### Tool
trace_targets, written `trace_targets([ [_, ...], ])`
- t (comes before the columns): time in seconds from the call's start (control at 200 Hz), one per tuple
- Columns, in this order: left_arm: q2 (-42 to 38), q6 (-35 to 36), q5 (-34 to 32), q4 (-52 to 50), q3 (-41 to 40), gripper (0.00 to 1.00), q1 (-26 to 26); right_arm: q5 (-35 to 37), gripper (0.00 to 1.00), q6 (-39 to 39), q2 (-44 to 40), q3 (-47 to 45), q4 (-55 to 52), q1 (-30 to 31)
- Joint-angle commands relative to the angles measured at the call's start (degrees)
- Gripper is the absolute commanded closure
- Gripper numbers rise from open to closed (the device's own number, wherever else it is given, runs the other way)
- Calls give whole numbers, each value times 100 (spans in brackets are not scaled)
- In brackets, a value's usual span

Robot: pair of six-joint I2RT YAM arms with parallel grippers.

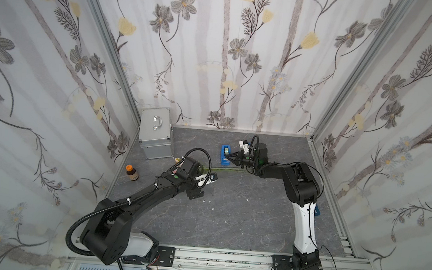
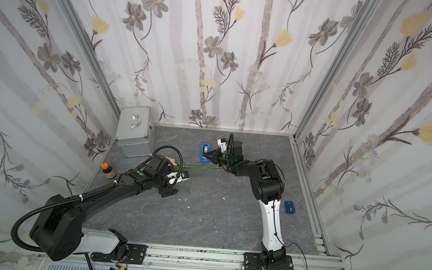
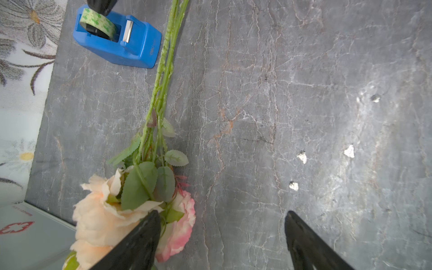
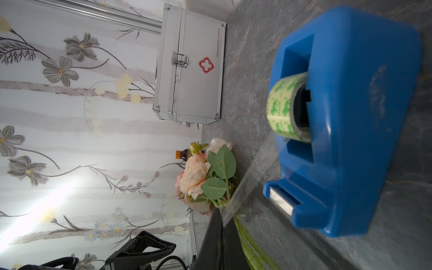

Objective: Wrap bouquets with tape
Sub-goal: Pull the tape from the tape cutter, then pick up the unwrapped bouquet from the center of the board.

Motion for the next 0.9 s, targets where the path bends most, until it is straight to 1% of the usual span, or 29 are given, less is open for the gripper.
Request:
trace_targets([
  [0.0,436,379,24,-21,500,16,33,-138,100,-77,-78,-81,302,17],
  [0.11,974,573,42,-27,1047,17,89,-88,100,-68,-212,-302,434,21],
  [0.22,1567,897,120,-248,1587,17,158,-70,100,-39,-297,-469,505,19],
  [0.275,1864,1041,78,-461,1901,18,191,-60,100,17,-344,-562,615,19],
  [0.36,2221,1183,52,-518,2211,19,220,-73,100,54,-406,-662,659,39],
  [0.445,2490,1272,49,-494,2436,19,236,-65,100,80,-491,-794,728,65],
  [0.55,2827,1421,81,-750,2754,20,225,-28,100,74,-570,-974,755,97],
  [0.655,3002,1447,227,-796,2906,21,225,-19,100,276,-635,-1228,1108,125],
  [0.814,3329,1607,98,-842,3079,25,232,45,100,421,-730,-1542,1389,224],
  [0.894,3425,1623,68,-648,3093,28,233,85,100,530,-785,-1727,1603,275],
])
